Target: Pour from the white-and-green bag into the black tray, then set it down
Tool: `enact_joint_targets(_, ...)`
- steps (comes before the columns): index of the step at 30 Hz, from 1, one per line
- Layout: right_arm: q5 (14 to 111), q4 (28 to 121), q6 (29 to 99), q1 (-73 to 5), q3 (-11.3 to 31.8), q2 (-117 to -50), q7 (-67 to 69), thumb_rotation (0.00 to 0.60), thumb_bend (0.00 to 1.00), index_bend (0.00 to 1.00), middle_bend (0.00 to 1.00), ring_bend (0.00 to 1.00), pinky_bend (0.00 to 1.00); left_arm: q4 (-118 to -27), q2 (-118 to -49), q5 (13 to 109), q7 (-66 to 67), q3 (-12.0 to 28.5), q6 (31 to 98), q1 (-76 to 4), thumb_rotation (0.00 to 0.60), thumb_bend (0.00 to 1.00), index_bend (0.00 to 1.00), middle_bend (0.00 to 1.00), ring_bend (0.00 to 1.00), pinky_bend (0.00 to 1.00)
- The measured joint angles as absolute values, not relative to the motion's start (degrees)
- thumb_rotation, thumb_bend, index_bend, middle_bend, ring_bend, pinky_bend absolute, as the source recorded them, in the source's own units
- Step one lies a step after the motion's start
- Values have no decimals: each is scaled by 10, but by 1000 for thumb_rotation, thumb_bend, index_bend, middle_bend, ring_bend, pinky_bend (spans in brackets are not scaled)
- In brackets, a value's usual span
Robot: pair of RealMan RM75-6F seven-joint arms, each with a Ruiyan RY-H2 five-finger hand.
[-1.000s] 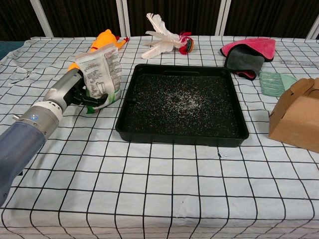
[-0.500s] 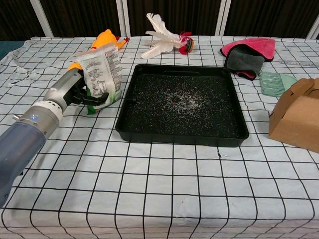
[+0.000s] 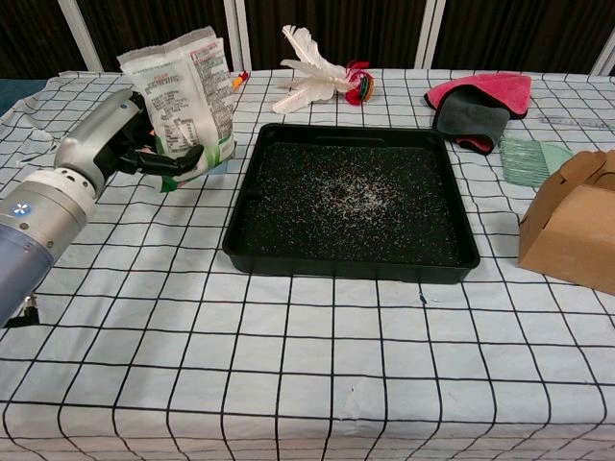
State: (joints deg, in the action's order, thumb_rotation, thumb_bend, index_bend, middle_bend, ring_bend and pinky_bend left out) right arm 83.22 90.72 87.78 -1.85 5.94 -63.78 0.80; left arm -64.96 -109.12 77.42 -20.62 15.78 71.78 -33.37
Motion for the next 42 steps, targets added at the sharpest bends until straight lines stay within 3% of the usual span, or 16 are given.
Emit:
enact_joint_targets(8, 822, 905, 873, -18, 61, -640, 3, 600, 292, 214, 104, 192, 233, -846, -957, 726, -44, 168, 640, -349, 600, 716, 371, 409, 326, 504)
enact_joint_targets(19, 792, 891, 859, -19, 68, -645, -8, 600, 291, 214, 103, 192, 233, -964, -799, 530, 241, 210, 496, -447, 600, 718, 415, 431, 342, 504)
enact_joint_targets(24, 778, 886, 855, -21, 72, -650, -23, 600, 291, 214, 104, 191, 233, -966, -768, 476, 206, 233, 430, -475, 600, 717, 417, 432, 342, 504)
enact_joint_targets(32, 766, 883, 851, -21, 75, -655, -46, 600, 292, 214, 104, 192, 233, -881, -777, 567, 55, 256, 336, -504, 600, 718, 414, 431, 342, 504)
enact_joint_targets(37, 761, 883, 847, -23, 75, -658, -57, 600, 292, 214, 104, 192, 233, -850, -766, 579, 49, 237, 286, -538, 600, 718, 409, 433, 341, 504)
enact_joint_targets(42, 758, 882, 843, -23, 75, -659, -58, 600, 292, 214, 104, 192, 233, -863, -752, 518, 65, 216, 289, -557, 600, 717, 410, 437, 346, 504)
